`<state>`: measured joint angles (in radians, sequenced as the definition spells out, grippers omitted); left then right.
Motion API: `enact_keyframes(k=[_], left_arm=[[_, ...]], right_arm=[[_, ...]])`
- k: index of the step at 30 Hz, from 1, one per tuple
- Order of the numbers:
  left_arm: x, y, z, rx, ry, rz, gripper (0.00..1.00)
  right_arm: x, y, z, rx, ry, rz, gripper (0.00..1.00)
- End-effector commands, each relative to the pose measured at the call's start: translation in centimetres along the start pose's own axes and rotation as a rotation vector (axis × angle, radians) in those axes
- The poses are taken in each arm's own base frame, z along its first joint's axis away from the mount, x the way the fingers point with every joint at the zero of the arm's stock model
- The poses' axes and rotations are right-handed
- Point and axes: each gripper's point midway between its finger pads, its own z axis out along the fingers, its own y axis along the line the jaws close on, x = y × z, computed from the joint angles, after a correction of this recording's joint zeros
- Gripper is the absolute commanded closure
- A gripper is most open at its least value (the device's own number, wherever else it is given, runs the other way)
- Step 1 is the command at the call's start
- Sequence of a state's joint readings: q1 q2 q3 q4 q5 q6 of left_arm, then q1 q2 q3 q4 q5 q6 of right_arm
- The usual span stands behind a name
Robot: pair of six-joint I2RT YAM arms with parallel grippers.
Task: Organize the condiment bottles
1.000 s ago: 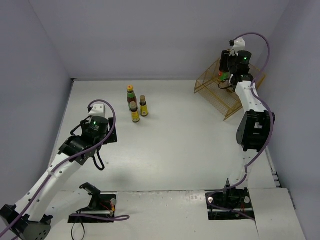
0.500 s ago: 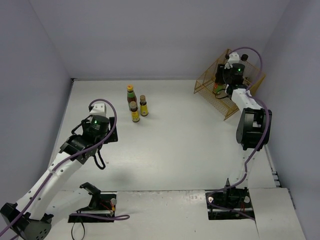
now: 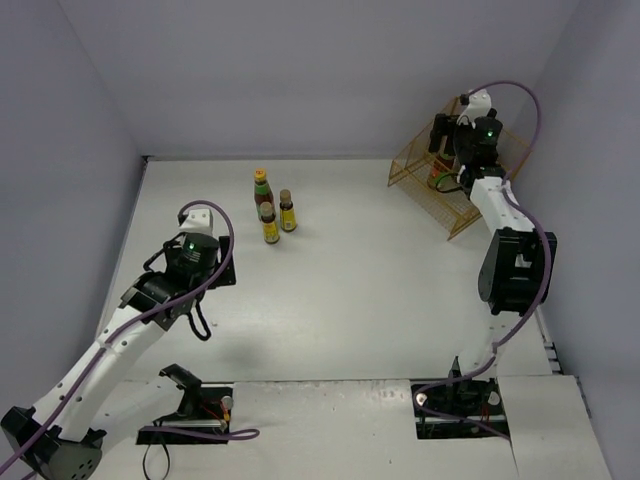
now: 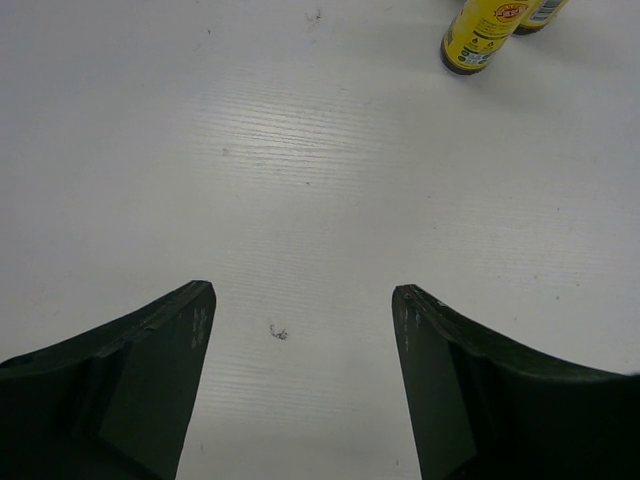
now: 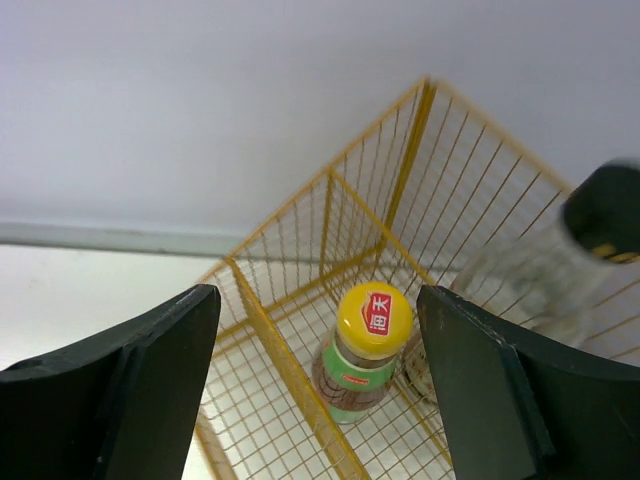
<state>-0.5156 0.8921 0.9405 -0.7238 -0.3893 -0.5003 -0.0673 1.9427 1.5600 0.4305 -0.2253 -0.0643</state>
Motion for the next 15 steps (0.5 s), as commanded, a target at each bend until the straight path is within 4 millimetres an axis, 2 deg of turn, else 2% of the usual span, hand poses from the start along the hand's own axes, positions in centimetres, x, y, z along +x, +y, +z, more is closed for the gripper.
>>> enact_keyframes(k=[1, 2, 3, 5, 6, 9, 10, 12, 13, 14, 15], left_arm=[[-2.0, -0.3, -0.7, 0.027, -0.073, -0.031, 0.29], [-2.0, -0.3, -0.7, 0.029, -0.072, -0.032, 0.29], [-2.1, -0.2, -0.9, 0.031, -0.077, -0.036, 0.29], [-2.0, -0.1, -1.0, 0.028, -0.077, -0.039, 0.29], [-1.9, 0.0, -1.2, 0.029, -0.080, -0.043, 0.29], [-1.8, 0.3, -1.5, 0.027, -0.079, -0.044, 0.29], [-1.7, 0.4, -1.6, 0.026, -0.076, -0.046, 0.29], [-1.7, 0.6, -2.0, 0.029, -0.083, -0.051, 0.29], [-1.5, 0.7, -2.1, 0.028, -0.077, -0.053, 0.29], [-1.4, 0.8, -2.3, 0.029, -0.075, -0.053, 0.29], [-1.5, 0.9, -2.6, 0.032, -0.080, -0.058, 0.29]], right_arm=[[-11.7, 2.2, -5.3, -0.040, -0.243, -0.046, 0.18], [-12.1, 2.7, -5.7, -0.046, -0.243, -0.051, 0.18], [-13.5, 3.7, -6.9, -0.060, -0.266, -0.055, 0.18], [-13.9, 5.2, -7.9, -0.088, -0.258, -0.057, 0.18], [-14.6, 7.6, -8.9, -0.132, -0.261, -0.058, 0.18], [-15.0, 12.0, -10.3, -0.233, -0.251, -0.067, 0.17], [-14.9, 14.7, -10.9, -0.296, -0.247, -0.065, 0.16], [-14.7, 17.9, -11.4, -0.384, -0.236, -0.038, 0.16], [-14.5, 21.2, -12.1, -0.475, -0.229, -0.029, 0.15], [-13.7, 23.0, -11.9, -0.511, -0.210, -0.029, 0.14], [-13.9, 24.6, -12.2, -0.544, -0.212, -0.035, 0.13]])
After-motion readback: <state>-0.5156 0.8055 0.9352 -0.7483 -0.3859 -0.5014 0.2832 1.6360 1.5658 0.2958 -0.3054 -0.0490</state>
